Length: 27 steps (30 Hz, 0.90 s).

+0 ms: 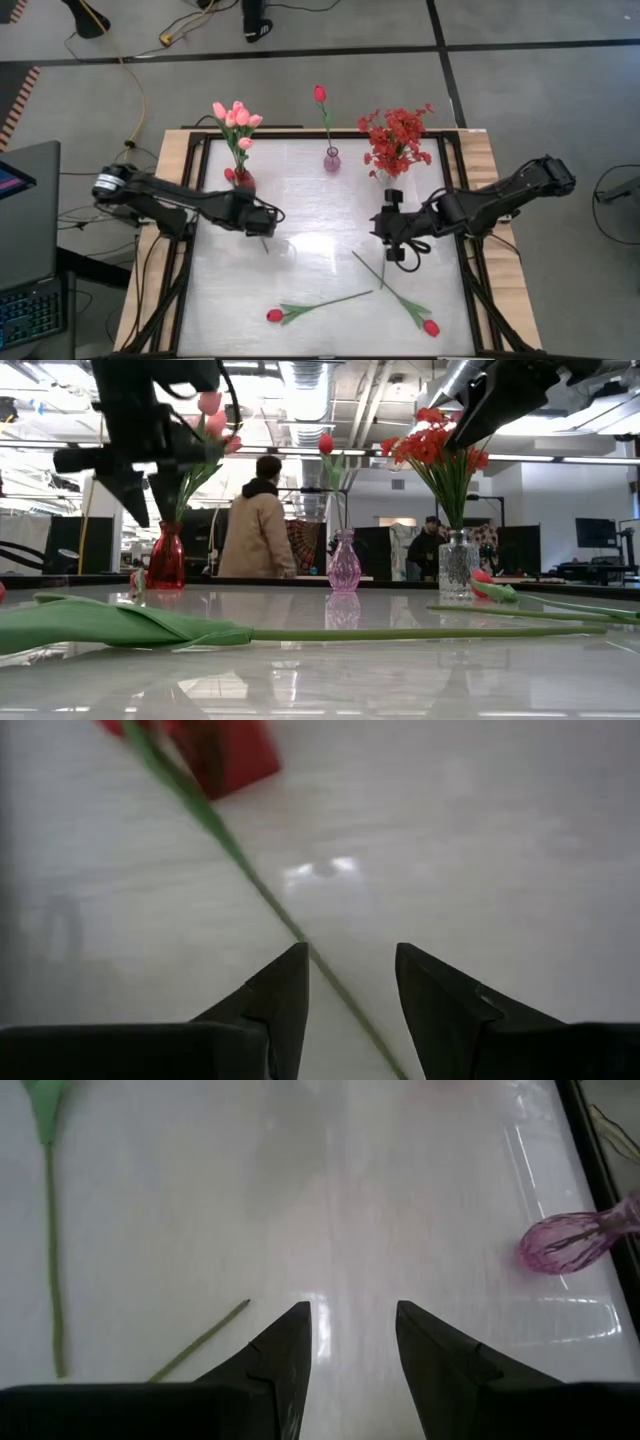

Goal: Sort flowers into vase by color
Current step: Put the red tulip into the purple vase

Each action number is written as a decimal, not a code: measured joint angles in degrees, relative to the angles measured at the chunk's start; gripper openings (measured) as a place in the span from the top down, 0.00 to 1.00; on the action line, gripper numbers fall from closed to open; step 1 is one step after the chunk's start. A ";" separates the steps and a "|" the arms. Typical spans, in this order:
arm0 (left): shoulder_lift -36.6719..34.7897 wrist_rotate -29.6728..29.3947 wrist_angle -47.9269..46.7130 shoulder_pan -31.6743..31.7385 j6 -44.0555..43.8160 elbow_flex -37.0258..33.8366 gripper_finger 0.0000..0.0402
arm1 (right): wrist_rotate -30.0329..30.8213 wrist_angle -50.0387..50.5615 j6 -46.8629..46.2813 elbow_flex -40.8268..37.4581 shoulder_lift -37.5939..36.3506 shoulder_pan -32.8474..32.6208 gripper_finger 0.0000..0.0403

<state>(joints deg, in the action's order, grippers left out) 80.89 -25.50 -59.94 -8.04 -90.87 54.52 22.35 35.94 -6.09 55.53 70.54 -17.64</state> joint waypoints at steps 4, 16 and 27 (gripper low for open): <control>4.26 0.81 1.01 1.96 -0.73 0.00 0.65 | 0.00 -0.22 0.13 -0.89 0.00 -1.51 0.56; 14.27 1.23 1.83 2.32 -9.40 -0.22 0.65 | 0.00 -1.68 0.04 -3.67 0.00 -4.55 0.56; 9.38 1.58 15.29 2.39 -14.96 -12.48 0.65 | -0.02 -2.09 -0.55 -3.67 -0.09 -4.53 0.56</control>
<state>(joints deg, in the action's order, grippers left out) 90.27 -23.92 -44.65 -5.65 -105.83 42.04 22.33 33.85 -6.63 51.86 70.46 -22.17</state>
